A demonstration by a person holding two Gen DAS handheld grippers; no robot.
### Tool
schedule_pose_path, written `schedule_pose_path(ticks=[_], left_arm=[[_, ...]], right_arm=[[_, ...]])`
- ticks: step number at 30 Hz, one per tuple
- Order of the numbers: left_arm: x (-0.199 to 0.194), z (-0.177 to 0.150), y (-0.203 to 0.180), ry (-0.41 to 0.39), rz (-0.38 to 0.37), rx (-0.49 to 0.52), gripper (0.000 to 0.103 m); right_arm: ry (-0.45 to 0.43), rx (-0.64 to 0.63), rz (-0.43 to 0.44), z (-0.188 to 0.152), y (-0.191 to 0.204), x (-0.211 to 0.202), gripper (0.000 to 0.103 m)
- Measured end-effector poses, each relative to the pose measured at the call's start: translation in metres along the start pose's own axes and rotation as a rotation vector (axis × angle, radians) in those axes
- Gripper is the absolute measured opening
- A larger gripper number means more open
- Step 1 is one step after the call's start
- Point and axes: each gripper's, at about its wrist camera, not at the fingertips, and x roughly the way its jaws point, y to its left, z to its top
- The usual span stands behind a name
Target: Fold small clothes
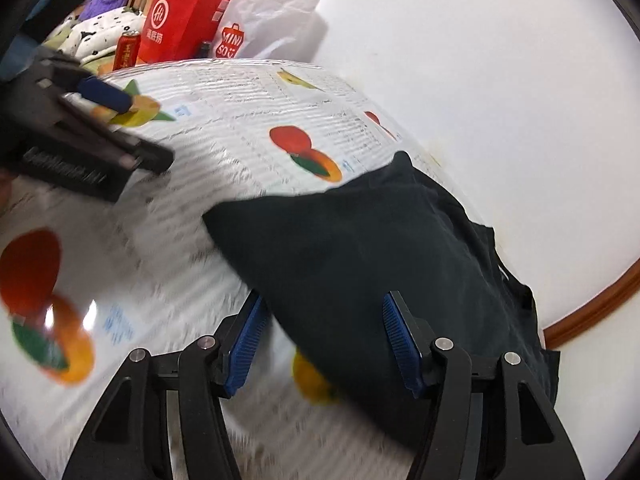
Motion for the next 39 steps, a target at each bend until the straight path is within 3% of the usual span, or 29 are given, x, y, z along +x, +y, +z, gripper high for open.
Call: schedule_pose_path(ticks=[6,7,9,12,19,23,26,32,35,37,39], left_arm=[[0.001,0.0,-0.001,0.002,0.006,0.006,0.076],[0.001,0.0,-0.002,0.003,0.009,0.01,0.077],[0.002,0.0,-0.003,0.007,0.004,0.017,0.082],[0.003,0.0,-0.006,0.012,0.009,0.033,0.085],[0.004,0.0,-0.007,0.015,0.018,0.043,0.087],[0.004,0.0,-0.008,0.016,0.022,0.047,0.088],[0.004,-0.001,-0.008,0.016,0.023,0.047,0.088],[0.002,-0.002,-0.018,0.014,0.008,0.068,0.086],[-0.002,-0.005,-0.038,0.025,-0.053,0.087,0.086],[-0.007,-0.006,-0.06,0.033,-0.1,0.111,0.086],[-0.015,-0.006,-0.087,0.018,-0.151,0.142,0.086]], right_arm=[[0.02,0.151,0.093,0.01,-0.017,0.022,0.057],[0.019,0.154,0.092,0.012,-0.015,0.024,0.043],[0.029,0.165,0.055,0.014,-0.014,0.026,0.029],[0.01,0.261,0.11,0.017,-0.031,0.018,0.02],[-0.198,0.59,0.205,0.0,-0.132,-0.035,0.018],[-0.308,0.851,0.201,-0.052,-0.212,-0.061,0.018],[-0.323,0.972,0.174,-0.098,-0.252,-0.066,0.018],[-0.187,1.049,0.09,-0.183,-0.28,-0.056,0.017],[-0.083,1.055,0.09,-0.22,-0.28,-0.042,0.017],[-0.052,1.073,0.113,-0.242,-0.28,-0.034,0.018],[-0.04,1.069,0.078,-0.252,-0.28,-0.039,0.023]])
